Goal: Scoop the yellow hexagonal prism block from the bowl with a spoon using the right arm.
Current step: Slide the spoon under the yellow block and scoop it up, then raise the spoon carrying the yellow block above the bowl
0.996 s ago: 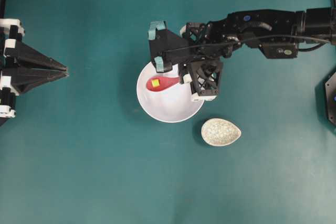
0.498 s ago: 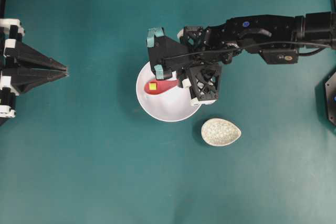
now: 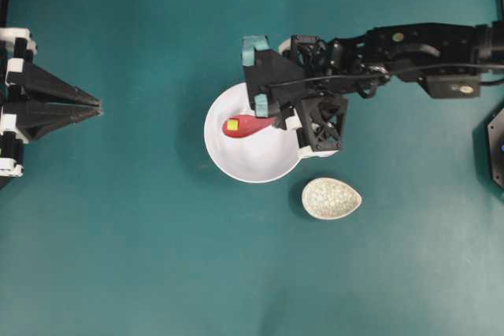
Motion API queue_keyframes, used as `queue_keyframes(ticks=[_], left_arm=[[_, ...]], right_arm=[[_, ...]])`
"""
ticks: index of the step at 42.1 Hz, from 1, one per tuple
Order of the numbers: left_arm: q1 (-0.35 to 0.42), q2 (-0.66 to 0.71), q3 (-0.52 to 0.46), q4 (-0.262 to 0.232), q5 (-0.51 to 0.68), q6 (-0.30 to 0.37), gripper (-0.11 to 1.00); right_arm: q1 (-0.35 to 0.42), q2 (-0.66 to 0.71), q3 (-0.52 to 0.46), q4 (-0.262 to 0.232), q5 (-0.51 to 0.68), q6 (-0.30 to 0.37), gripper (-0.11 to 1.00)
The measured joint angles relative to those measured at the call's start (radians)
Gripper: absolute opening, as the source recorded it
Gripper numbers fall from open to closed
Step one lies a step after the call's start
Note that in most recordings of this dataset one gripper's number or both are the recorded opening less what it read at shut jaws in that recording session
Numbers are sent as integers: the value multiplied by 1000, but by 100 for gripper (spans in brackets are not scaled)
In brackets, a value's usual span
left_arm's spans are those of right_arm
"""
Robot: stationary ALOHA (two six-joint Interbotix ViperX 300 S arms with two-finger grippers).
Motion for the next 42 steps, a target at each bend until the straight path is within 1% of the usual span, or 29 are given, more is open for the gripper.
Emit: queue_keyframes(ticks=[22, 42], left_arm=[[0, -3, 0, 0, 0, 0, 14], [0, -3, 2, 0, 0, 0, 14]], right_arm=[[20, -140, 94, 0, -124, 3, 24], [29, -265, 149, 2, -141, 3, 24]])
